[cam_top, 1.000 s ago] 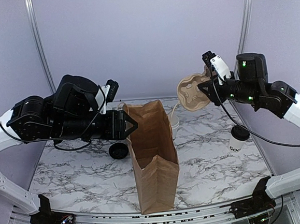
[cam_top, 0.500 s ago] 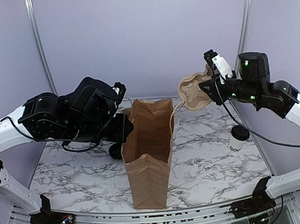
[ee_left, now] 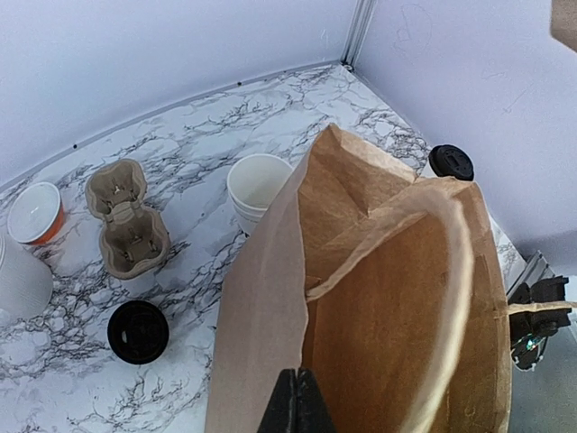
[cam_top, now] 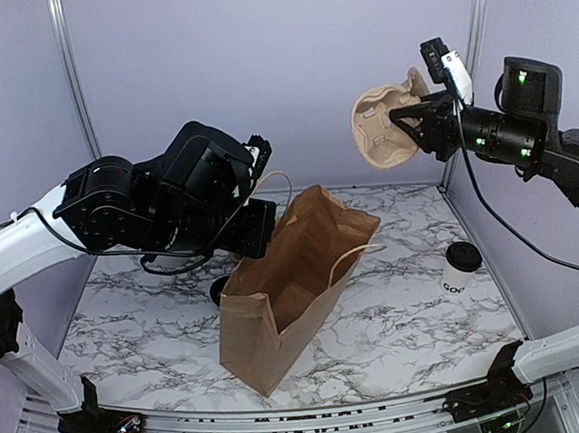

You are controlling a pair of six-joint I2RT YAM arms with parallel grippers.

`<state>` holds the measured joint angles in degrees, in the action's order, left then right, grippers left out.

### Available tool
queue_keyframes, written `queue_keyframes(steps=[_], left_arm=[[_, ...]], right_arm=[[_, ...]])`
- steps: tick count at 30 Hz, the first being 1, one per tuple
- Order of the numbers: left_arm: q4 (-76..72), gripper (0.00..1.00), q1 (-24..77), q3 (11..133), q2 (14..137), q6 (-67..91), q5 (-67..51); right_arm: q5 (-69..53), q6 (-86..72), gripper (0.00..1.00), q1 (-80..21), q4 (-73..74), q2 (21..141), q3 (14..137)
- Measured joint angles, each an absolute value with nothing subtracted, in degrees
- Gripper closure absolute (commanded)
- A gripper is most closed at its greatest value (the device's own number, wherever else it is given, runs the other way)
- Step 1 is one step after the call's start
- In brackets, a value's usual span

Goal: Pack the takeout coffee

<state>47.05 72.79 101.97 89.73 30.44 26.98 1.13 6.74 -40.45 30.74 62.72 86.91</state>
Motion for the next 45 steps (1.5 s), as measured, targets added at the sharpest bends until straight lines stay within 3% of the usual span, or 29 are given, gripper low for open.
queue_keyframes(steps=[9,25,35,45], left_arm=[[47.00,1.00,72.10,106.28,91.53,27.03,25.65],[46.50,1.00,71.48,107.92,92.99,24.84,22.61],[44.58,1.00,71.20,108.81,93.65,24.84,18.90],[40.27,1.00,71.20,108.81,93.82,24.38,14.00]], right_arm=[[-19.33,-0.14,0.63,-40.38,28.67,62.76,86.46],[-45.34,-16.69,0.62,-40.71,13.28,62.85,71.22],[-48.71,-18.85,0.61,-45.41,11.75,62.78,68.73],[-42.96,-16.88,0.61,-45.50,21.21,62.78,67.83]])
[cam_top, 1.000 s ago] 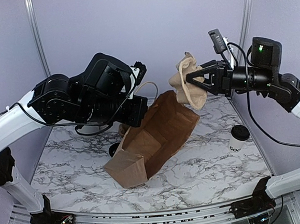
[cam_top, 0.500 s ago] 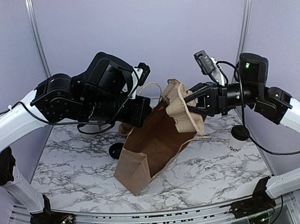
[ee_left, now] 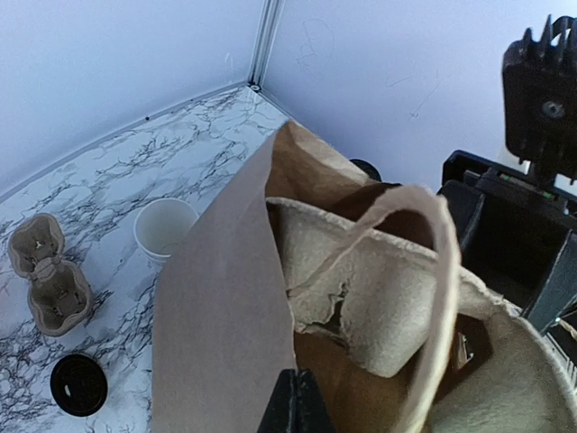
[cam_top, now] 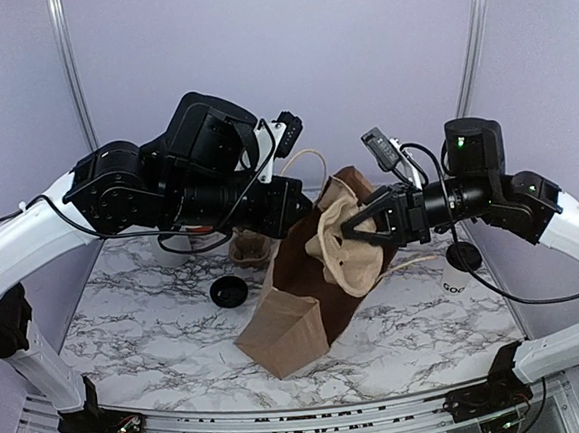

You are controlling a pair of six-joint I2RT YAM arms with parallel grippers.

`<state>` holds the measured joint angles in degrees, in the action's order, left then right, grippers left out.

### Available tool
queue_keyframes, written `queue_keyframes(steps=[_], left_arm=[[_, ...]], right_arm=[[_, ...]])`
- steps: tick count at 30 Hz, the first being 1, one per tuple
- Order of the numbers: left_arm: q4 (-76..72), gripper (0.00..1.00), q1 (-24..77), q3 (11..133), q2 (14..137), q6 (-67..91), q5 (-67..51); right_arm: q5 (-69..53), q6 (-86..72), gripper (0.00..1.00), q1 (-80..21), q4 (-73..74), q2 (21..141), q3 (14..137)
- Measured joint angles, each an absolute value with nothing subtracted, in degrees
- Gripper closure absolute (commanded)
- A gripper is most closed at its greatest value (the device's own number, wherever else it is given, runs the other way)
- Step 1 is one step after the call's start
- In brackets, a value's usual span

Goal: Pack the takeout coffee

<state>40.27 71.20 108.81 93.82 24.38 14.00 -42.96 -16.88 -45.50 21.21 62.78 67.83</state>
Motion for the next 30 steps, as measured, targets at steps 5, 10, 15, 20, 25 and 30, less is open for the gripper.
queue_keyframes(steps=[5,10,15,20,25,30], left_arm=[[38.22,1.00,71.42,108.75,93.82,24.43,10.57],[35.48,1.00,71.96,108.40,94.00,24.71,7.31],[33.91,1.00,71.96,108.18,95.13,26.06,5.43],[33.43,1.00,72.01,108.12,96.23,28.14,5.41],[32.80,1.00,72.01,108.05,96.73,30.26,5.61],[32.23,1.00,71.99,107.72,96.95,32.23,5.63]], right_arm=[[-37.95,-16.10,0.61,-45.34,26.83,62.78,67.85],[-32.69,-14.50,0.62,-45.10,33.32,62.76,68.69],[-27.62,-12.51,0.63,-45.10,38.54,62.61,69.73],[-23.92,-11.81,0.66,-45.19,41.28,62.13,70.17],[-19.42,-11.68,0.70,-46.15,43.38,62.28,71.35],[-15.94,-11.73,0.71,-46.96,44.66,63.07,71.55]])
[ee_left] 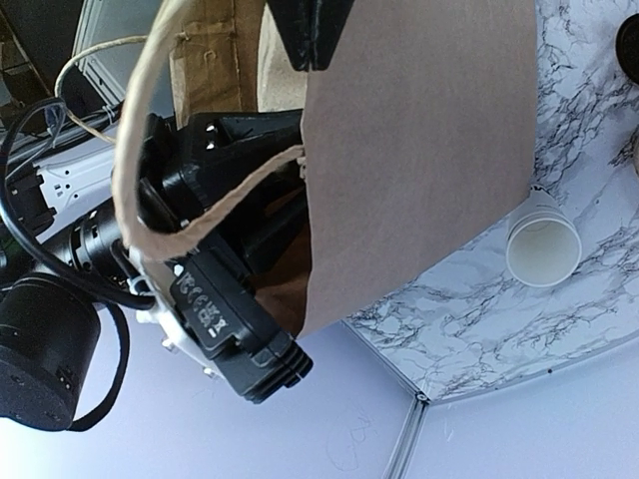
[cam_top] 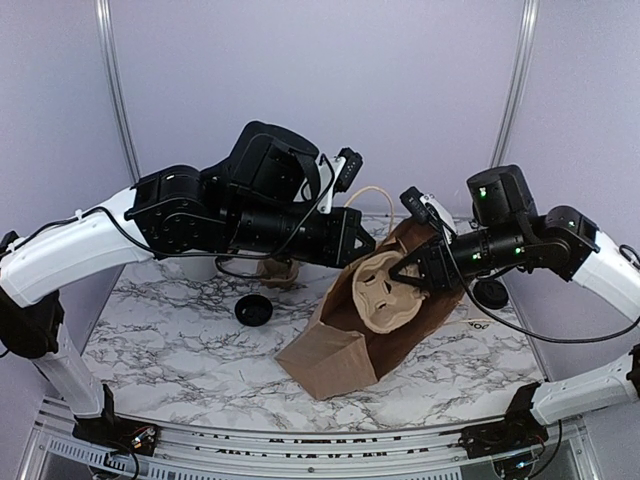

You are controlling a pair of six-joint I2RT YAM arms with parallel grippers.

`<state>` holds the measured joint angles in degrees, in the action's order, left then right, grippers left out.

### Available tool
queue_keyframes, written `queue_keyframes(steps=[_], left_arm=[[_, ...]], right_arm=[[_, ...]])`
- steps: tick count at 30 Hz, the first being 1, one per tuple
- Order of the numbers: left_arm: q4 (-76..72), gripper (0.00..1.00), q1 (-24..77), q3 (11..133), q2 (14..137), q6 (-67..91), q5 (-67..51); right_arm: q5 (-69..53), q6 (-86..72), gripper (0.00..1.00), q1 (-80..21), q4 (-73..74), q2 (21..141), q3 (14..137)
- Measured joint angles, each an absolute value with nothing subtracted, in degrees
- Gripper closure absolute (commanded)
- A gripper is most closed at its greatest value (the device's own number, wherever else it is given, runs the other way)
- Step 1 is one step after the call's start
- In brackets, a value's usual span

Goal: Pack the takeout coffee

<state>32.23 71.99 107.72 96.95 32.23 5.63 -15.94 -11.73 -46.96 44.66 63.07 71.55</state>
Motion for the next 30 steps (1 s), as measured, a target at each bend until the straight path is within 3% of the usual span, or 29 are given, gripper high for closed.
queue_keyframes(steps=[30], left_arm=[[24.03,1.00,63.02,98.59,96.64,47.22,-2.74]], right_arm=[[-3.05,-10.46,0.73,-51.92,54.74,76.09,84.55]])
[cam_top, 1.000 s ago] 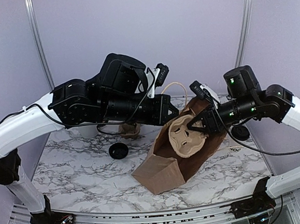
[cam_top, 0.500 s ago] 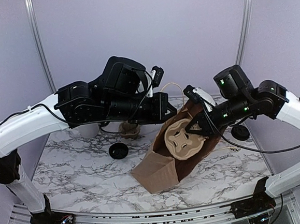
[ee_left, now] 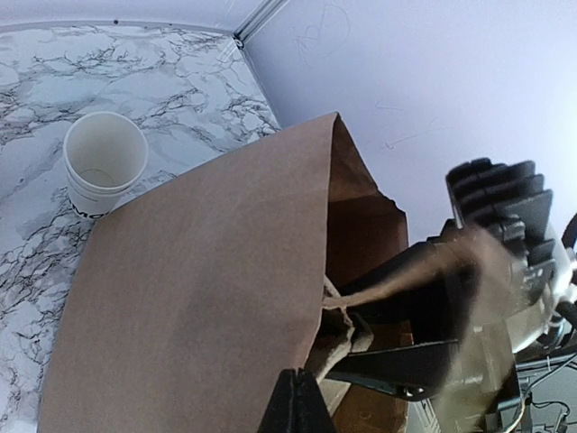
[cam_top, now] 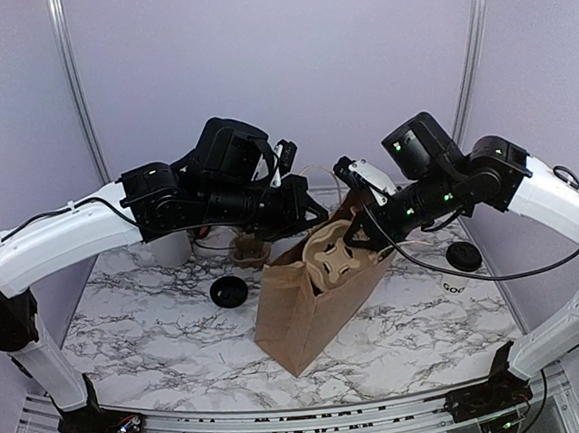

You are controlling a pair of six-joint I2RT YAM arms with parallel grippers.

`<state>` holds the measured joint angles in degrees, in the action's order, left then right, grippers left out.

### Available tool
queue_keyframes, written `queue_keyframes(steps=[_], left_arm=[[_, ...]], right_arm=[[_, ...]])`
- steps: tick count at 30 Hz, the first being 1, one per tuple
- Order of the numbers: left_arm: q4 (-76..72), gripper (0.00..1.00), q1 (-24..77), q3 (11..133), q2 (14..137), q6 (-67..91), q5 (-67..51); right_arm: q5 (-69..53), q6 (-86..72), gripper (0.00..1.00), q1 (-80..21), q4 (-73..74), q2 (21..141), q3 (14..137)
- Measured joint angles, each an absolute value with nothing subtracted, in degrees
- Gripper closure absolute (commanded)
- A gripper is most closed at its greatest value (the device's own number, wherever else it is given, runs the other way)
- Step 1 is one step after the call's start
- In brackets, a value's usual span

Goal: Pack the takeout coffee

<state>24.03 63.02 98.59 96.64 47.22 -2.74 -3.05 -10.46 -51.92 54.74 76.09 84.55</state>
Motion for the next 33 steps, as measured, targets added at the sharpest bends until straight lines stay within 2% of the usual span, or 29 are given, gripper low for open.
queue_keyframes(steps=[3,10,23,28,33], left_arm=[[22.74,1.00,61.04,97.27,96.29,48.38,-4.86],[20.53,0.70,58.00,95.04,94.41,48.69,-8.08],[19.53,0.34,57.98,90.43,87.35,41.98,-6.37],[19.53,0.29,57.98,88.58,84.77,38.54,-4.05],[19.53,0.29,57.98,85.97,82.46,36.18,-2.07]], right_arm=[[-2.46,-10.22,0.73,-51.92,55.37,78.48,86.94],[-1.76,-9.39,0.73,-51.90,57.76,84.05,91.79],[-1.78,-9.15,0.73,-50.70,61.82,91.15,99.83],[-1.78,-9.15,0.73,-50.65,62.92,92.18,101.86],[-1.78,-9.13,0.73,-50.59,64.18,93.19,103.39]])
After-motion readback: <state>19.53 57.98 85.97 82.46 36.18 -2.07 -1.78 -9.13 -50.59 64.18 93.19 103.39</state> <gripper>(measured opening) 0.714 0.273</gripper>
